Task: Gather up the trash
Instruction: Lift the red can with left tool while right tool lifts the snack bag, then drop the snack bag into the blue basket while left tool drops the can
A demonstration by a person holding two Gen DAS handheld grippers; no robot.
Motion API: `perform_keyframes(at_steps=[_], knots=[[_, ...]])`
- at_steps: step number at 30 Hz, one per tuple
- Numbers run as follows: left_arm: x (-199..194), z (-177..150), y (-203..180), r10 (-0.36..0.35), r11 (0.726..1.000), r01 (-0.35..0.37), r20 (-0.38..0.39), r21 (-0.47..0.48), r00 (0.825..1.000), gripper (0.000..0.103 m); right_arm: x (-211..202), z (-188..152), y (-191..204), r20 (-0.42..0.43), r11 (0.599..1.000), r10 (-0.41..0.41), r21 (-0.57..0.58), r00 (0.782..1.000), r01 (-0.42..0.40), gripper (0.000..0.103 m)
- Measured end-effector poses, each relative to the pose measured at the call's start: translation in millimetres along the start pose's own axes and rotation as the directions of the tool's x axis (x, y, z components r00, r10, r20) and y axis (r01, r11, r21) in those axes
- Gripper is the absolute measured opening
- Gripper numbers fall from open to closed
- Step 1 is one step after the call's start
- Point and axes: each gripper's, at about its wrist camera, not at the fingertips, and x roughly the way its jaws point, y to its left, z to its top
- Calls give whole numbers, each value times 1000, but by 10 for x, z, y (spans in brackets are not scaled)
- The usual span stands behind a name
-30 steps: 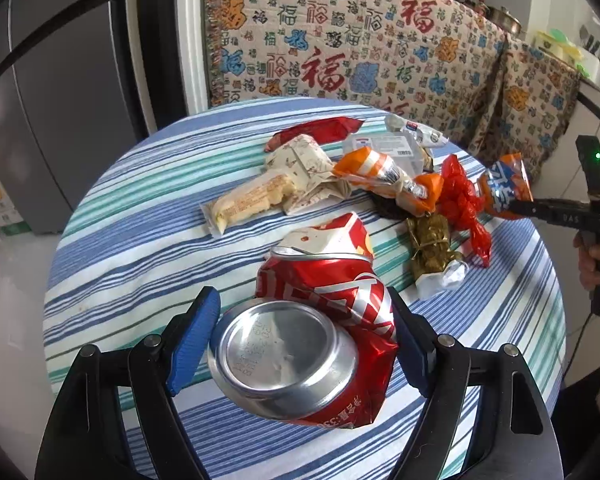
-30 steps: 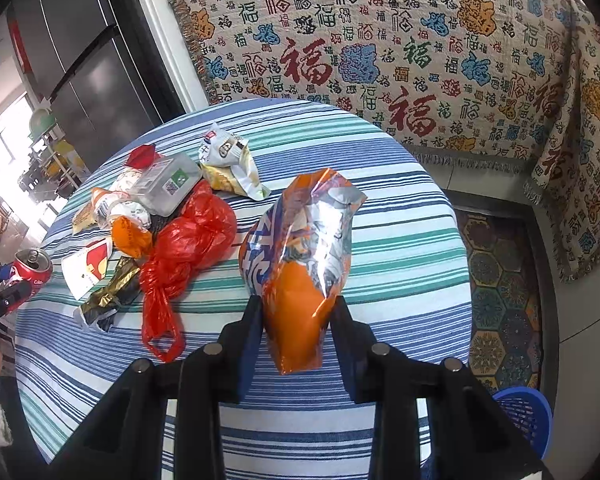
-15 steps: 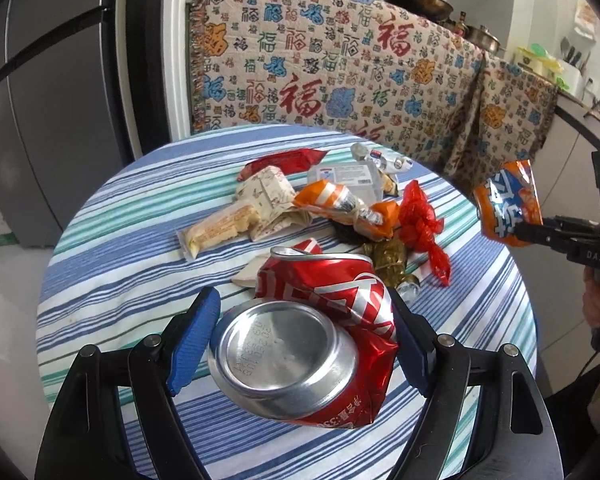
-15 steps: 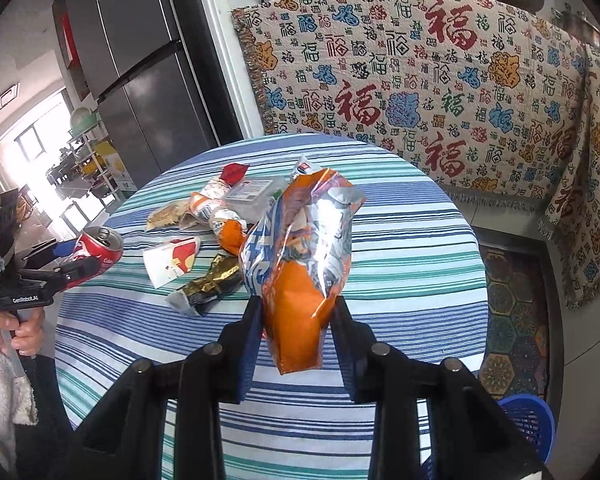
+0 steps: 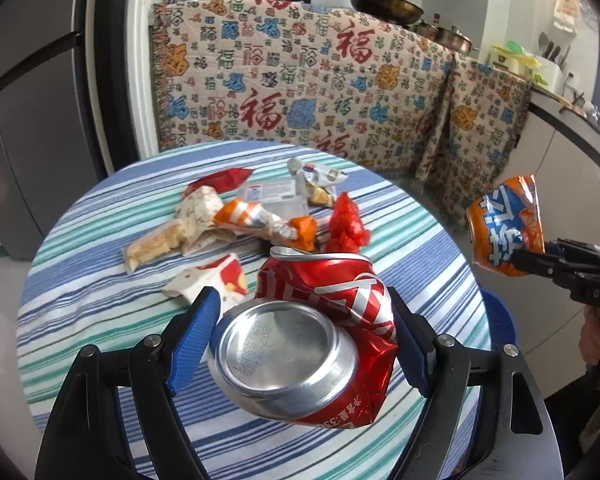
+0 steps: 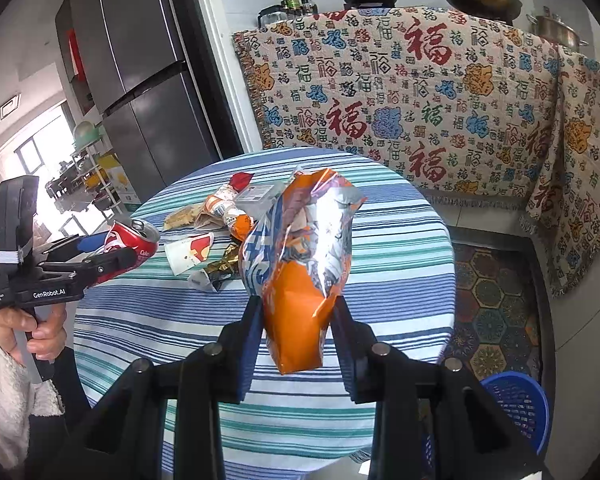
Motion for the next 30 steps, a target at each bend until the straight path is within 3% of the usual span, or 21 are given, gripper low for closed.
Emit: perform_keyframes(at_steps=[7, 16, 22, 30], knots=[[217, 246, -926, -129, 988, 130, -17, 77, 991, 82, -525, -235, -614, 11, 986, -146, 85, 989, 145, 35], [847, 332, -2529, -282, 932, 303, -127, 198, 951, 82, -949, -817, -1679, -86, 912, -348, 200, 934, 358, 36], [1220, 216, -3283, -340, 896, 379, -192, 232, 921, 82, -1019, -1190, -2248, -128, 867, -386, 288, 914, 407, 36], [1655, 100, -3746, -384, 877, 441, -271, 193, 882, 82, -939, -1527, -2732, -204, 834, -392, 334, 897, 440, 37]])
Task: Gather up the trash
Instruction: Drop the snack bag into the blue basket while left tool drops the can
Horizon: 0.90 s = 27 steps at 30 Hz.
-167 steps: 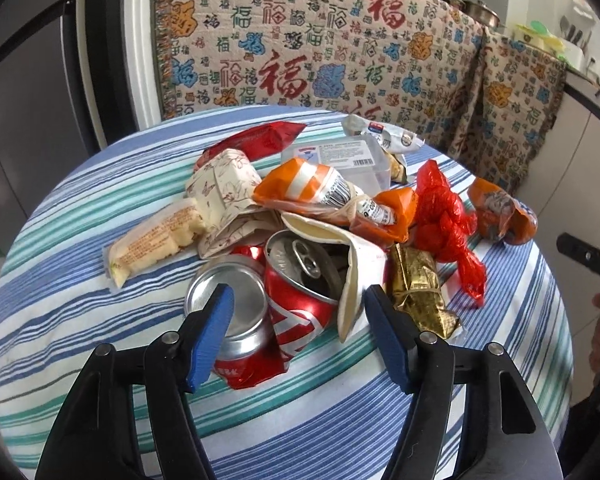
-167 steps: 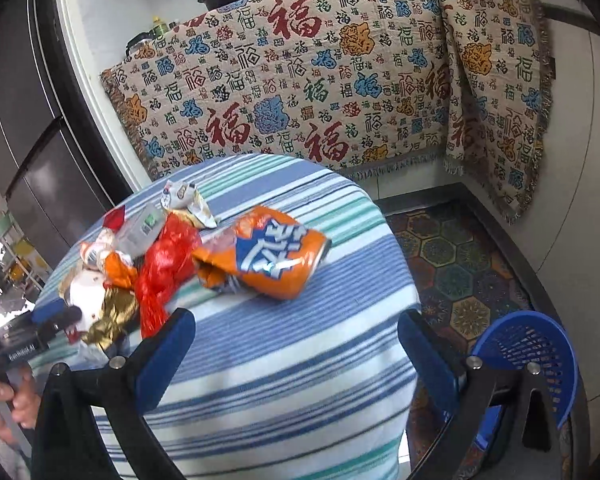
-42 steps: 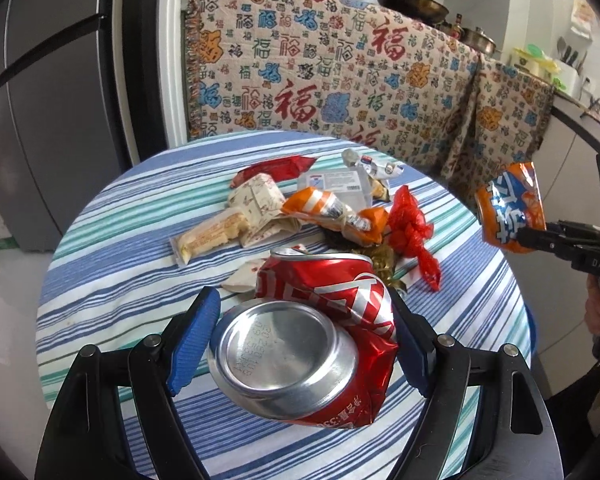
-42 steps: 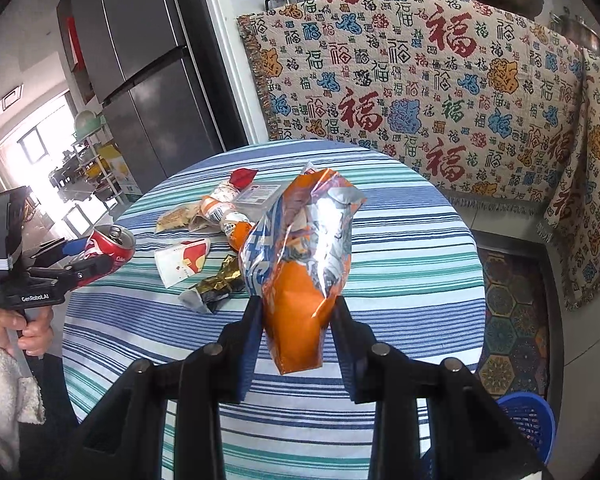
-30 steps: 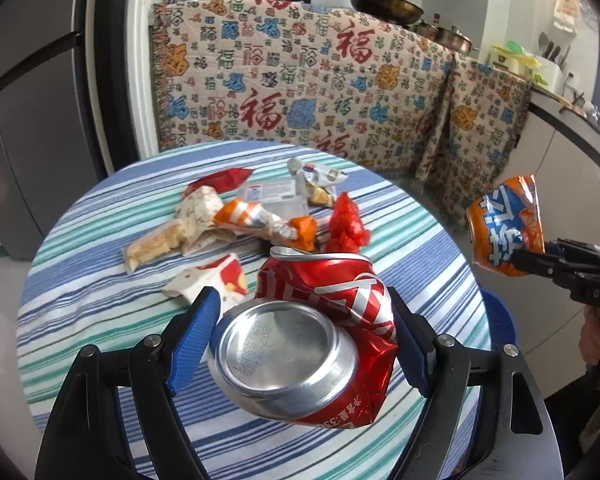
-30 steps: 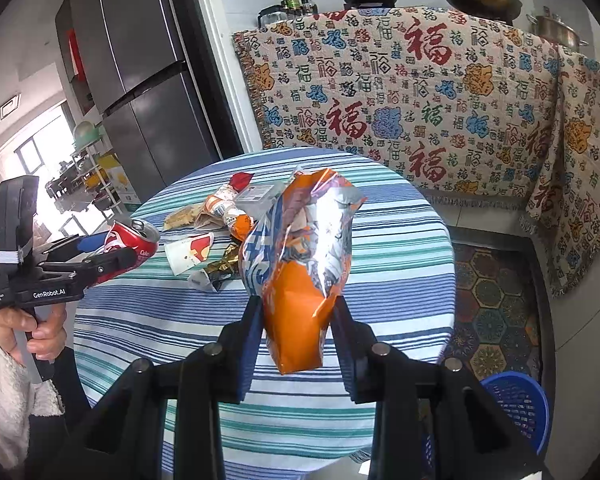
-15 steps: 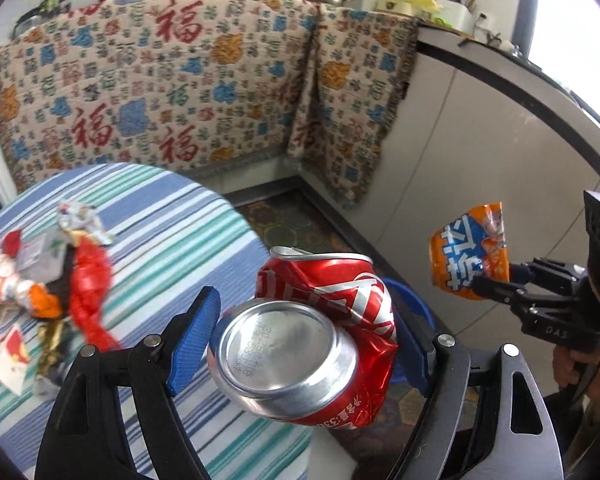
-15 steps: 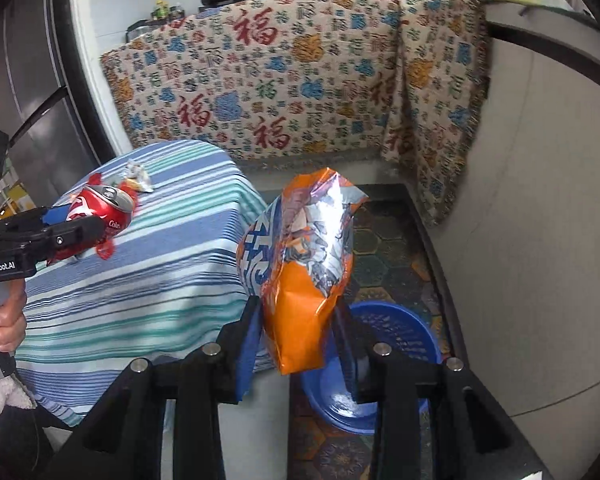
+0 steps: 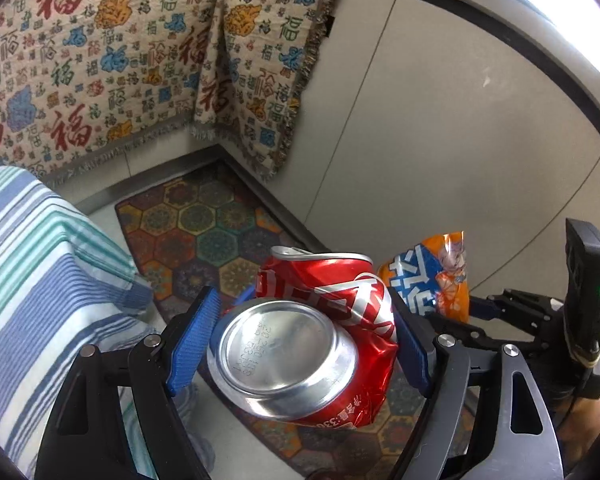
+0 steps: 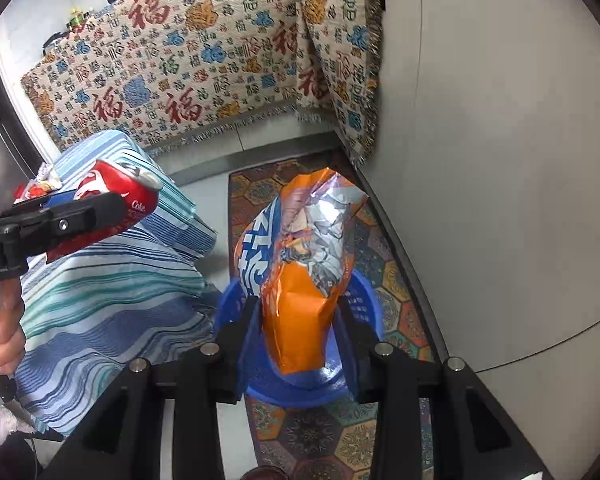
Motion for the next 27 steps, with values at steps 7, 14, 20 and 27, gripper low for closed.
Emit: perform_keyframes(at_steps=[7, 14, 20, 27], knots=[[248, 83, -85, -33, 999, 32, -24, -14, 999, 83, 193, -18, -231, -24, 1000, 4, 19, 1000, -4, 38], [421, 183, -125, -56, 998, 55, -29, -15, 998, 93, 318, -17, -262, 2, 1000, 26, 12, 1000, -26, 59], [323, 186, -114, -43, 999, 43, -3, 8, 999, 93, 206, 4, -262, 54, 1000, -22, 13, 998, 21, 59], [-405, -36, 72, 16, 999, -20, 93, 42, 996, 94, -207, 65, 69, 235, 996, -65, -44, 970, 77, 59]])
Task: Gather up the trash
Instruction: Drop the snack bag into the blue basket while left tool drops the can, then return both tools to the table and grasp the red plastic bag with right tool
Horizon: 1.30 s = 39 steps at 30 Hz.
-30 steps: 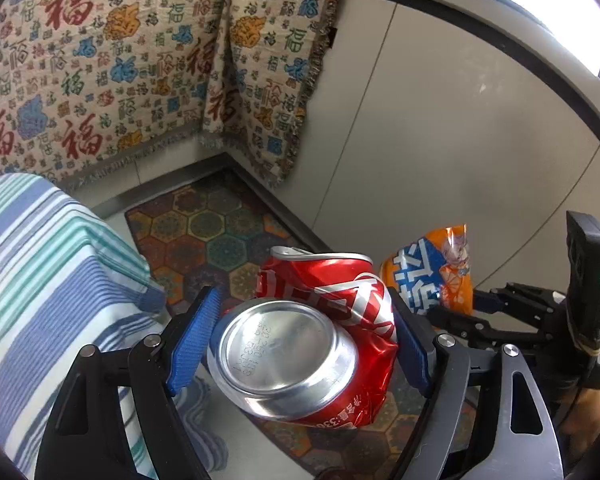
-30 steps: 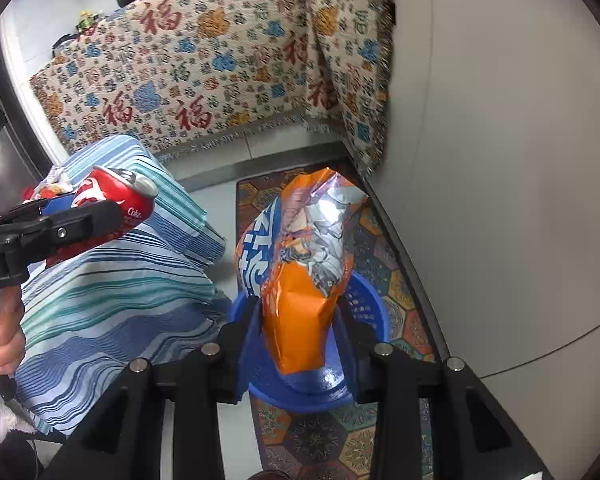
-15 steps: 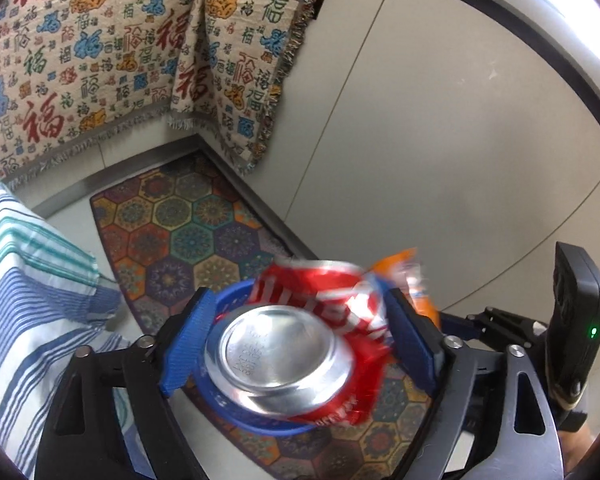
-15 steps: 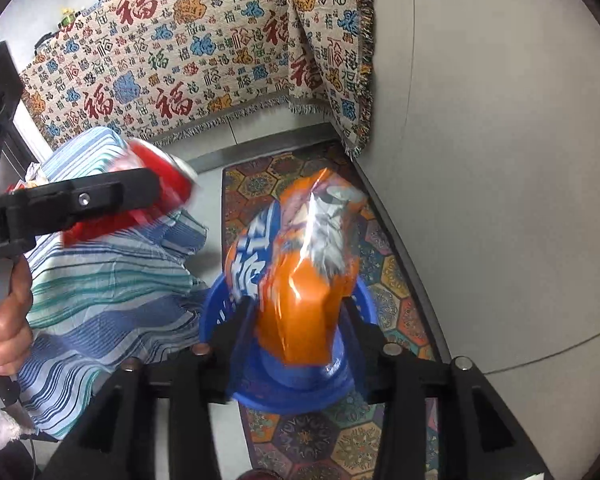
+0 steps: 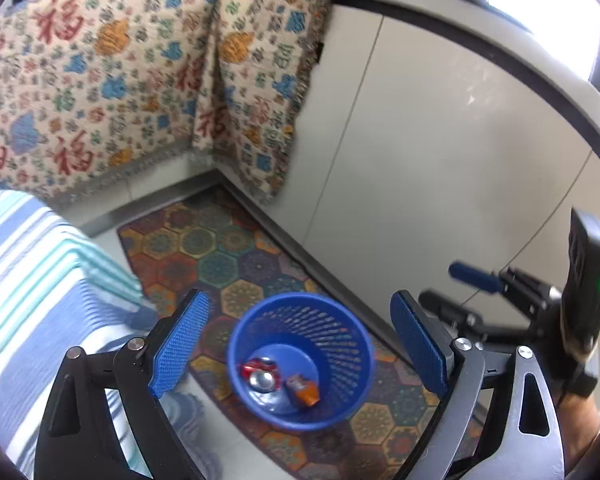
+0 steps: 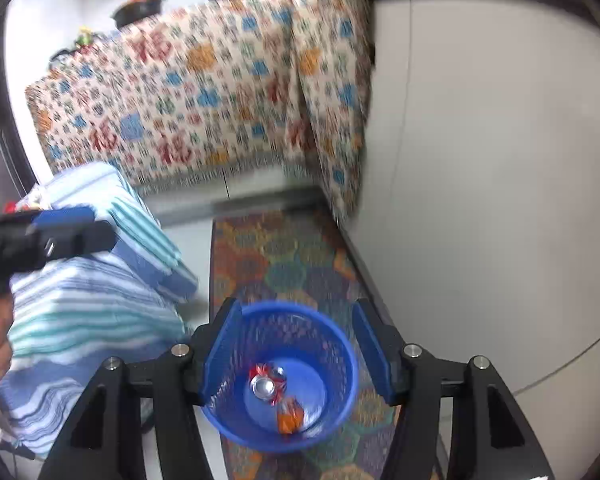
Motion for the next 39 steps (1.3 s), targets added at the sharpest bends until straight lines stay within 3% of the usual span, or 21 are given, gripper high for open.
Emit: perform_keyframes(at_steps=[5, 9, 13, 17, 25, 29, 34, 39], knots=[[-599, -415, 350, 94, 996, -94, 21, -15, 995, 96, -313, 219, 479, 154, 998, 44, -55, 987, -36, 63], [-1002, -910, 845, 184, 979, -185, -22, -88, 983, 96, -420, 362, 987, 209, 986, 120, -137, 971, -92, 63], [-1284, -1315, 1324, 312, 941, -319, -76, -112, 947, 96, -394, 394, 1671, 186, 952, 191, -275, 964, -136, 63], [-1585, -1613, 1800, 395, 902, -408, -114, -141, 912, 96, -383, 356, 2347, 142, 907, 265, -373, 954, -196, 63], [-2166, -1932, 2661, 516, 828, -535, -145, -168, 844, 96, -261, 112, 3429, 0, 837, 363, -441, 932, -325, 63], [-2381, -2060, 3096, 531, 803, -552, -150, -227, 834, 96, -121, 40, 3752, -82, 822, 389, -419, 917, -386, 63], [-2502, -2071, 3557, 482, 775, -503, -156, -384, 862, 96, 9, 53, 3912, -128, 835, 391, -368, 912, -409, 63], [-2428, -1780, 3757, 485, 795, -500, -136, -342, 864, 96, 84, 184, 3913, -112, 863, 409, -274, 906, -423, 63]])
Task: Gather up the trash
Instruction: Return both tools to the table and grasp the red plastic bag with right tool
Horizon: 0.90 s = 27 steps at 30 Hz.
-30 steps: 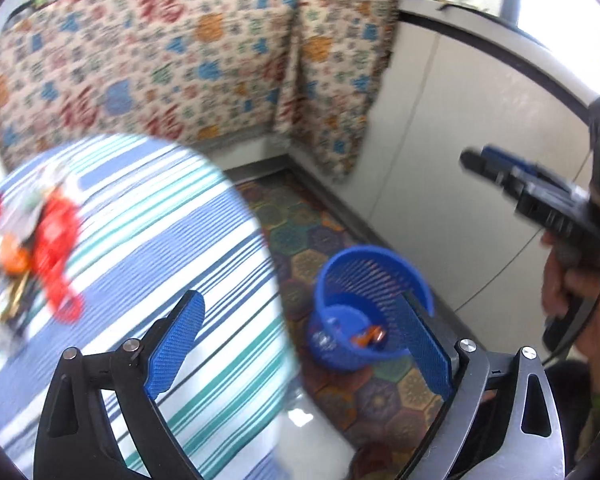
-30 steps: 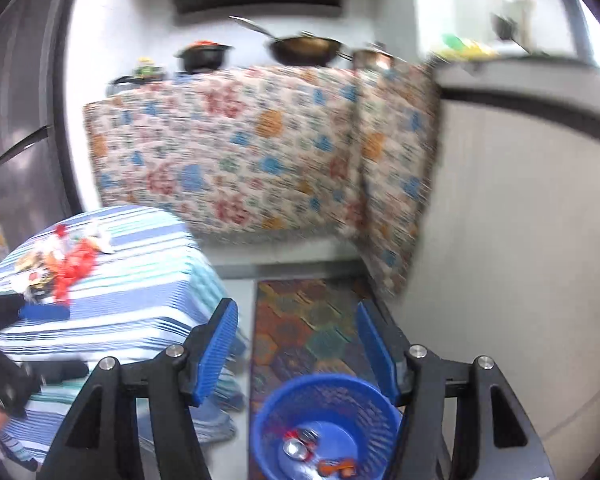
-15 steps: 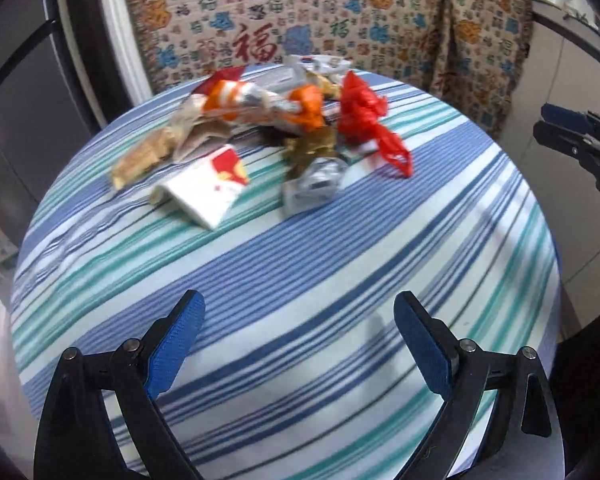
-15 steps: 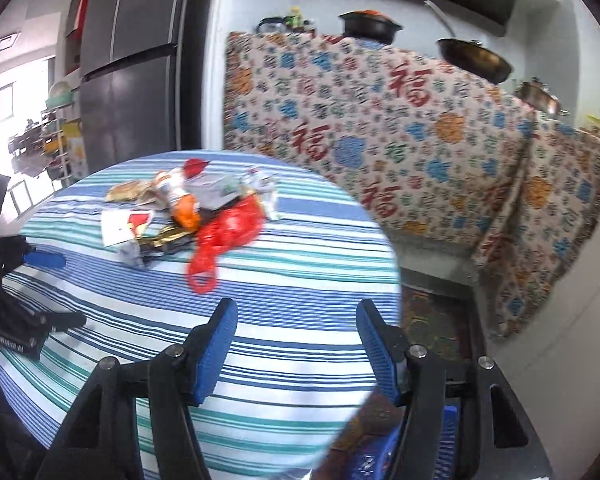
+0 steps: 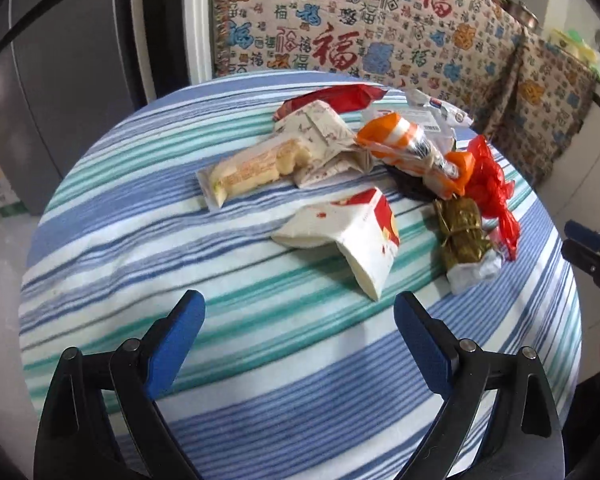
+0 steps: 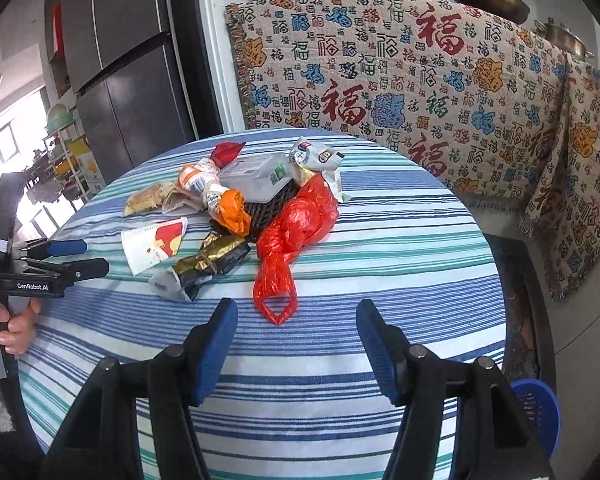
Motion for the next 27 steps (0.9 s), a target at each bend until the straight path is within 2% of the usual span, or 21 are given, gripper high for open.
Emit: perform_keyframes(at_steps=[5, 8, 11, 14, 16, 20, 23, 26, 27], knots=[[95, 202, -200, -36, 993, 30, 51, 114, 998, 96, 55, 70, -61, 7, 999, -7, 35, 1000, 6, 63], [232, 223, -246, -62, 989, 56, 35, 134, 997, 96, 87, 134, -97, 8, 999, 9, 54, 1000, -9, 63], [374, 249, -322, -42, 986, 40, 7, 159, 999, 92, 188, 290, -77, -1, 998, 26, 55, 1000, -26, 63], [395, 254, -419, -31, 980, 28, 12, 197, 999, 88, 321, 455, 12, -4, 997, 45, 56, 999, -45, 63], [402, 229, -467, -14, 974, 11, 11, 226, 1000, 78, 451, 513, 90, -21, 998, 42, 40, 999, -42, 63], [395, 194, -454, 15, 971, -20, 23, 236, 1000, 68, 726, 521, 150, -78, 999, 16, 31, 997, -14, 62], [317, 201, -411, -1, 976, -8, 41, 217, 999, 52, 805, 462, 92, -110, 999, 29, 43, 994, -25, 30], [217, 207, -353, -18, 983, 8, 53, 183, 998, 37, 724, 428, 13, -114, 999, 27, 41, 993, -22, 27], [176, 200, -327, -27, 985, 17, 54, 169, 998, 20, 667, 404, -16, -113, 1000, 20, 23, 993, -18, 27]])
